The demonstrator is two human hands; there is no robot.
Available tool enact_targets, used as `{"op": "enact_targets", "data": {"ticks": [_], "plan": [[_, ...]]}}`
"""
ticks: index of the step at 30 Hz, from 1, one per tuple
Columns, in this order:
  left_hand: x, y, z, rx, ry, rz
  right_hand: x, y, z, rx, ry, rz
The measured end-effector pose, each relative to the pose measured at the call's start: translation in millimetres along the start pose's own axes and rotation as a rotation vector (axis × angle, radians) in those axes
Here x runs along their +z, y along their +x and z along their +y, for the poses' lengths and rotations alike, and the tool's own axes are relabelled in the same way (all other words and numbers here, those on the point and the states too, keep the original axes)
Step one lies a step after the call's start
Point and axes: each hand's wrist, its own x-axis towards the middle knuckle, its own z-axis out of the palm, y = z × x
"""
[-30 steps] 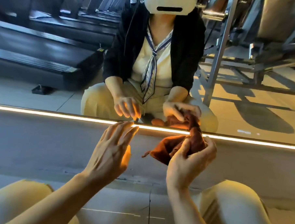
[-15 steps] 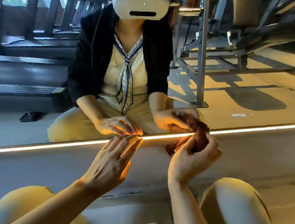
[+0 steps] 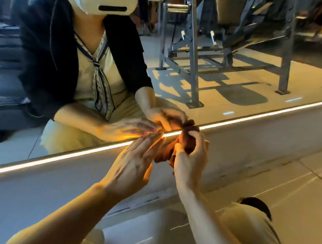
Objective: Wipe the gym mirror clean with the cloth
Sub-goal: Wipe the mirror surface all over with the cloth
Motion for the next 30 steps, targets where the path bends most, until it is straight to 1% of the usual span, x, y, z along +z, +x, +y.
{"op": "enact_targets", "data": {"ticks": [1,2,5,6,7,9,11,12,13,16,17,18,20,24,25,26,27,29,30], "plan": [[-3.1,1.4,2.3,0.016,-0.011,0.007,-1.0,-7.9,-3.3,0.006,-0.014,-0.037],[-6.0,1.3,3.5,0.021,-0.009,0.006,-3.0,-9.3,-5.5,0.021,-0.006,-0.019],[-4.6,-5.2,5.3,-0.022,0.042,0.013,-4.6,19.7,-23.1,0.139,-0.019,0.202],[-5.0,-6.7,4.9,-0.04,0.04,0.018,-2.8,29.1,-28.1,0.161,-0.042,0.225],[-4.8,-7.3,5.6,-0.058,0.027,0.029,0.7,30.4,-34.6,0.19,-0.081,0.189],[-6.2,-5.5,8.0,-0.086,0.018,0.058,10.9,19.4,-41.6,0.204,-0.164,0.036],[-5.5,-2.6,10.2,-0.11,0.007,0.092,15.7,4.7,-42.3,0.203,-0.16,-0.116],[-5.7,-1.1,12.0,-0.121,0.0,0.112,14.3,1.8,-43.4,0.205,-0.135,-0.136],[-5.1,0.2,14.0,-0.138,-0.009,0.125,11.2,5.0,-42.5,0.221,-0.105,-0.117],[-5.3,-1.1,20.4,-0.2,-0.037,0.111,-7.0,26.9,-38.3,0.14,-0.13,0.103],[-5.6,-2.0,20.5,-0.208,-0.041,0.106,-10.4,34.0,-35.7,0.127,-0.136,0.153],[-6.2,-4.3,20.9,-0.211,-0.036,0.101,-12.9,36.9,-34.4,0.118,-0.152,0.156],[-9.4,-9.4,19.6,-0.228,-0.019,0.102,-9.5,27.3,-35.5,0.094,-0.19,0.062],[-15.9,-17.0,15.4,-0.279,-0.032,0.114,3.1,-13.2,-40.5,0.047,-0.164,-0.235],[-16.5,-18.9,14.4,-0.277,-0.033,0.12,4.2,-18.9,-41.0,0.039,-0.162,-0.282],[-17.4,-20.4,13.9,-0.276,-0.032,0.125,4.6,-19.1,-41.1,0.024,-0.165,-0.276],[-18.1,-21.6,13.7,-0.276,-0.034,0.12,4.1,-14.1,-40.3,0.013,-0.172,-0.218],[-19.6,-25.1,12.5,-0.299,-0.041,0.126,2.2,1.0,-38.4,0.028,-0.185,-0.037],[-20.6,-27.5,13.0,-0.317,-0.046,0.13,1.4,4.9,-38.3,0.042,-0.196,0.02]]}}
